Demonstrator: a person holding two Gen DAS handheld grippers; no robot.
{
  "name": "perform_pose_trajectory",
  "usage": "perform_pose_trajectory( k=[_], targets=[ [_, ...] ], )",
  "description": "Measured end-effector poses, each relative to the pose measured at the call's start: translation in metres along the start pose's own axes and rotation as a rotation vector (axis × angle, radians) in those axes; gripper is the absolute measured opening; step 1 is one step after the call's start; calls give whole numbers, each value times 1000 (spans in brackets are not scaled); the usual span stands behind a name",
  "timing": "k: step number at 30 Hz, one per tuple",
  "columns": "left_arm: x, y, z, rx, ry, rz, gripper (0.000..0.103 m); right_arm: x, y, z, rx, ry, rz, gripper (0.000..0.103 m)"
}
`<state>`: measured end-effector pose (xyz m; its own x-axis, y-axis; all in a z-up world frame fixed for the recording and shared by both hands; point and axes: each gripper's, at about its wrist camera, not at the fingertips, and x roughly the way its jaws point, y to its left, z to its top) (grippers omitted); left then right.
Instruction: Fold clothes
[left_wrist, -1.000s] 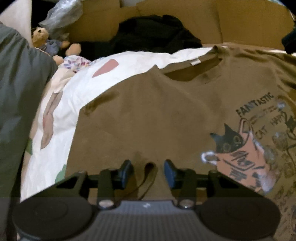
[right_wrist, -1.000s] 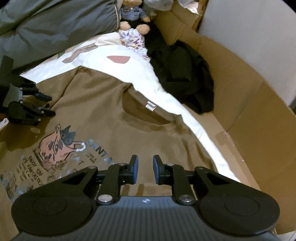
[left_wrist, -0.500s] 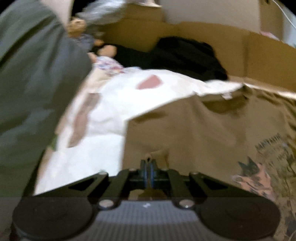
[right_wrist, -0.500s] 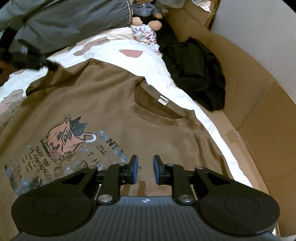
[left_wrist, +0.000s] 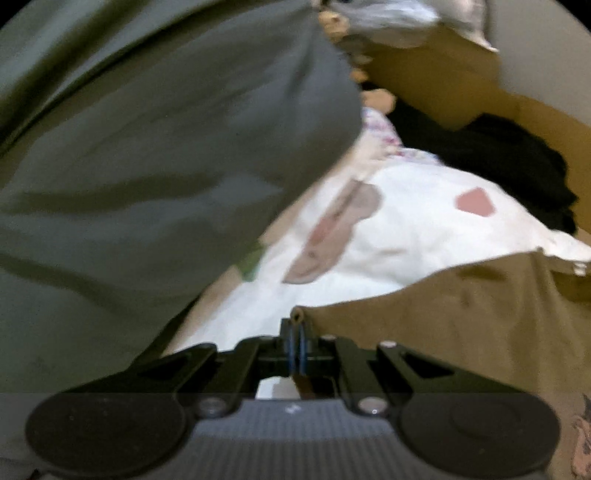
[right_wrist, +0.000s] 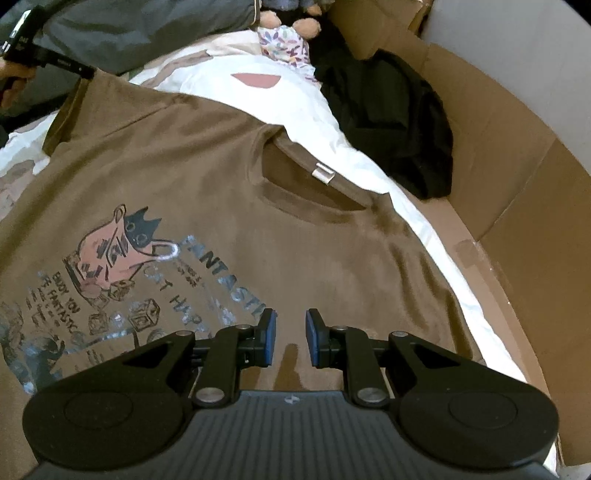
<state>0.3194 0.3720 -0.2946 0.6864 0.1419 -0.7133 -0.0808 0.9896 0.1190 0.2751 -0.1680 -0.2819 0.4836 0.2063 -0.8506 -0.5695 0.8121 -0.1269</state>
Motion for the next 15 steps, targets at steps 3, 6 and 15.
perform_pose_trajectory(
  k=[3,6,15],
  targets=[
    [12,12,0,-19,9,12,3,6,-2,-1,-2,9,-3,20],
    [22,18,1,-31,20,13,4,12,-2,-2,1,21,-3,20],
    [42,19,-20,-28,78,13,36,29,4,-4,-15,48,6,20]
  ],
)
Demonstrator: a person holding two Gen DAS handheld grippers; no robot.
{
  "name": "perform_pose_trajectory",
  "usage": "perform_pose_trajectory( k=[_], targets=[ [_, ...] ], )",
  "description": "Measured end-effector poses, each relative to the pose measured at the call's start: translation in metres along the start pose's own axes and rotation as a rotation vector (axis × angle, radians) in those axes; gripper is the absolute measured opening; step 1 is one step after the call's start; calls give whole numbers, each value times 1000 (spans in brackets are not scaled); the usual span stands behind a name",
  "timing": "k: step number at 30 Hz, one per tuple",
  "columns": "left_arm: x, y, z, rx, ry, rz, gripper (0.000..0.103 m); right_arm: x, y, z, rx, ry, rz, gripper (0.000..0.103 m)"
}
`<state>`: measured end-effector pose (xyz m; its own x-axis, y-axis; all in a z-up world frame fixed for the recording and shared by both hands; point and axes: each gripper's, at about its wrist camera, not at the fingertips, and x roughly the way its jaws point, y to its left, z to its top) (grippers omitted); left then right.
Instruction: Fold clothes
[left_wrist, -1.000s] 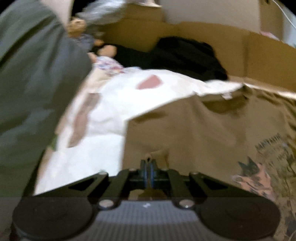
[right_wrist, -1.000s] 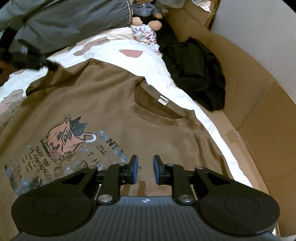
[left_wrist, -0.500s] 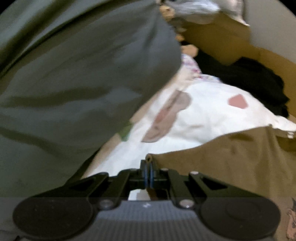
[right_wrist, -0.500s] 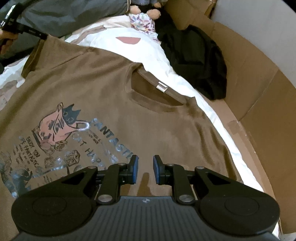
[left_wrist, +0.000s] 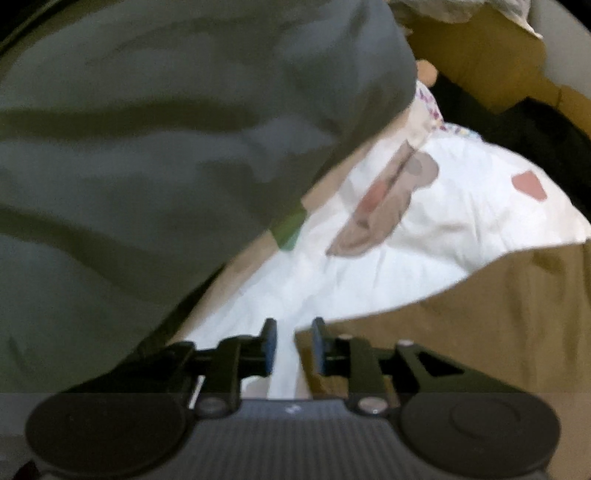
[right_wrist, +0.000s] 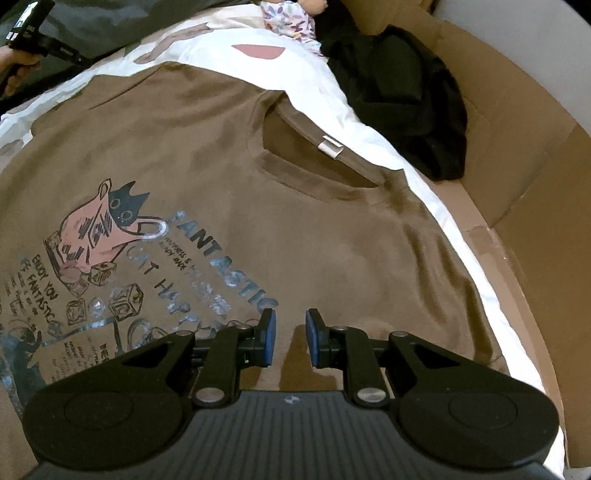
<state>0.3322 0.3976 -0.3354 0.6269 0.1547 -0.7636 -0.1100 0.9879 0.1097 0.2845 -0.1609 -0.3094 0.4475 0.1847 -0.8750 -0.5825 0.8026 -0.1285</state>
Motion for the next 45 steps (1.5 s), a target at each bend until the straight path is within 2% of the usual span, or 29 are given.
perform_pose_trajectory(
  k=[2,7,13,16,19,27,29,32,38,45],
  targets=[
    [-2,-1,-7,12,12,-12,40,0,1,1,-4,-1,0,20],
    [-12,-7,-18,76,35,-44,40,-6,-1,4,-5,-12,-10,20],
    [-29,-17,-8,50,15,-90,40,-31,-14,5,4,-17,-18,20],
    [-40,-32,3,61,-5,-121,41,-54,-27,0,9,-28,-38,32],
    [-50,-46,15,70,-9,-152,41,-77,-44,-10,33,-13,-72,33],
    [-100,-101,52,149,-38,-207,42,-137,-79,-27,74,4,-135,33],
    [-115,-117,58,168,-54,-219,49,-150,-90,-32,115,-2,-139,33],
    [-134,-138,66,179,-68,-253,51,-166,-105,-43,162,0,-158,34],
    [-172,-194,77,235,-84,-306,52,-192,-127,-54,225,5,-141,36],
    [-205,-256,81,284,-73,-363,53,-201,-142,-59,312,26,-146,37]
  ],
)
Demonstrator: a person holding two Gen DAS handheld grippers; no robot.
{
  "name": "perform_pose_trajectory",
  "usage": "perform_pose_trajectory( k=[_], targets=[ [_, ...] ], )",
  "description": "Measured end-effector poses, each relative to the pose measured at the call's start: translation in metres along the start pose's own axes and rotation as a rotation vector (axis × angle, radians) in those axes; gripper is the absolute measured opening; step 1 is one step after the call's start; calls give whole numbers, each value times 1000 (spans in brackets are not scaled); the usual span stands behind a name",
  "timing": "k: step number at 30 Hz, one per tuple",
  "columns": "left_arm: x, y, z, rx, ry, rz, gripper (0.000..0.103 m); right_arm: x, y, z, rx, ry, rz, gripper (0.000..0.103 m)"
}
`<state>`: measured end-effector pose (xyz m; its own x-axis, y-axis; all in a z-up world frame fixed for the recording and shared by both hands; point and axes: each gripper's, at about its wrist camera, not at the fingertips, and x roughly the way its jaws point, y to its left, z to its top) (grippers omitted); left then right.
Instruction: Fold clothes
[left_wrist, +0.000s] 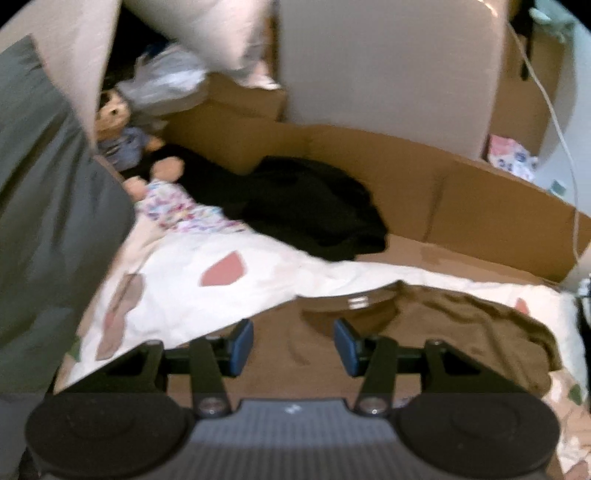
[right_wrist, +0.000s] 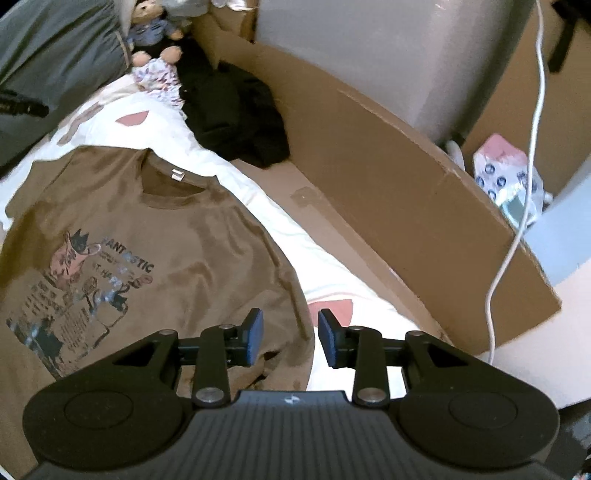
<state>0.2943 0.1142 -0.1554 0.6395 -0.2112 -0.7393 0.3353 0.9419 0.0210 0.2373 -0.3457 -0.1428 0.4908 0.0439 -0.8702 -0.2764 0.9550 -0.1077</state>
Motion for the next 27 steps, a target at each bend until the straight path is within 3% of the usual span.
perform_pose_trajectory(
  k=[10,15,21,27],
  targets=[
    [9,-53,-8,-15,25,-78,54,30,-20,-48,275,74,79,37],
    [17,-67,-21,6,57,-102,54,51,-27,-71,333,121,90,37],
    [32,-80,-35,40,111,-128,54,74,-38,-78,411,148,124,36],
    [47,-82,-37,33,127,-154,54,106,-52,-86,635,190,208,36]
  ],
)
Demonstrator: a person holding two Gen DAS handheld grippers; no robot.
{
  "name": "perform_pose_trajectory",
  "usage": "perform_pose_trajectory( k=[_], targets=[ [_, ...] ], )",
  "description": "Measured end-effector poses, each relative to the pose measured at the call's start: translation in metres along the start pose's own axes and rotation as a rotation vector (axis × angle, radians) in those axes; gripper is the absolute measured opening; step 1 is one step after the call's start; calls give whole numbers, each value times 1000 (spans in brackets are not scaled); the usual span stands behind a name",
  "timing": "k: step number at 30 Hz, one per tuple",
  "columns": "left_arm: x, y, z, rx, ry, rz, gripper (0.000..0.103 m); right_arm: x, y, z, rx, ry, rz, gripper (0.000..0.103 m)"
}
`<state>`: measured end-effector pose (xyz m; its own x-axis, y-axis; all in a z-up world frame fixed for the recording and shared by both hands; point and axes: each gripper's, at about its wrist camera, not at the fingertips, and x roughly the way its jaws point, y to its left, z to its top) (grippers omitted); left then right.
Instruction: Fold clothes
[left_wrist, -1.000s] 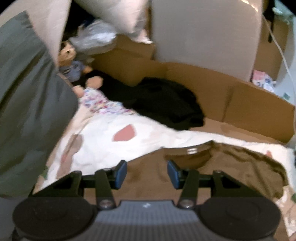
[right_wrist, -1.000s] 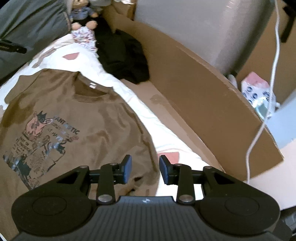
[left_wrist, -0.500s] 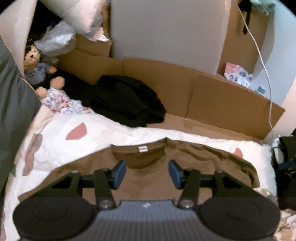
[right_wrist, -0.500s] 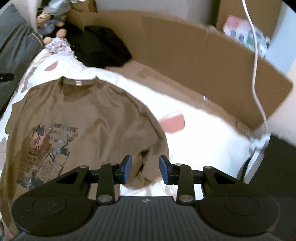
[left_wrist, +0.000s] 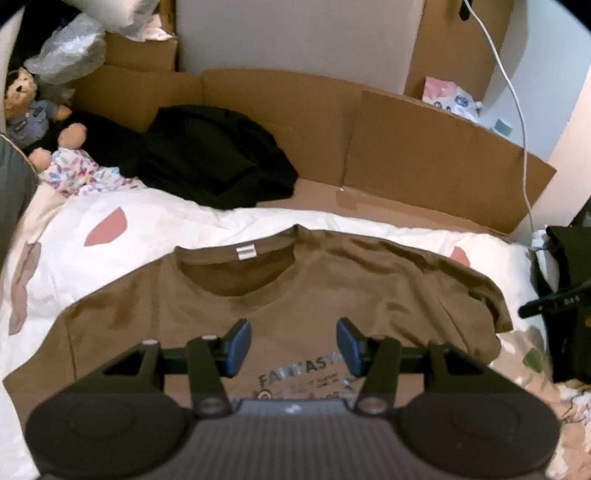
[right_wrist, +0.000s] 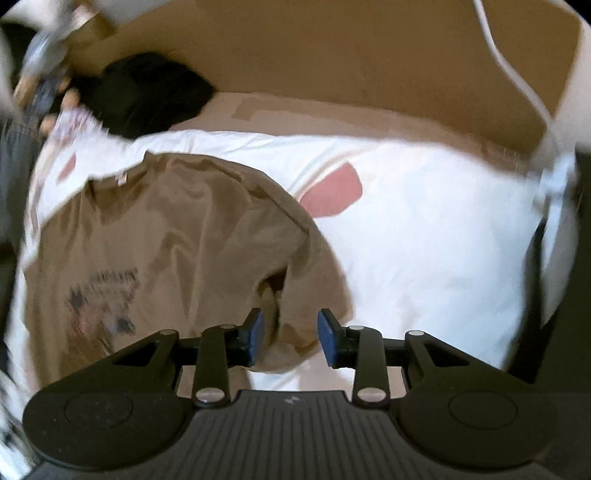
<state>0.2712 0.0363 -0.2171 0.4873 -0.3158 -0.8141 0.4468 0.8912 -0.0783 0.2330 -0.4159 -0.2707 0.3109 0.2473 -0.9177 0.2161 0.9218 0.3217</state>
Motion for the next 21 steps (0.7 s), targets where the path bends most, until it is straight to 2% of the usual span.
perform_pose_trajectory(
  k=[6,12,15,16,17,21],
  targets=[
    [17,5,-2,-18,20,-11,54,24,-11,1,77,40,-44,36],
    [31,5,-5,-1,44,-12,54,37,-29,-5,167,57,-17,36],
    [34,4,-6,8,48,-15,54,39,-26,-6,107,61,2,19],
    [34,3,-6,14,49,-16,54,39,-24,-5,86,59,10,9],
    [35,3,-7,21,50,-17,54,36,-22,-3,73,54,14,5],
    [35,-1,-6,46,49,-21,54,24,-17,7,-1,42,-39,4]
  ],
)
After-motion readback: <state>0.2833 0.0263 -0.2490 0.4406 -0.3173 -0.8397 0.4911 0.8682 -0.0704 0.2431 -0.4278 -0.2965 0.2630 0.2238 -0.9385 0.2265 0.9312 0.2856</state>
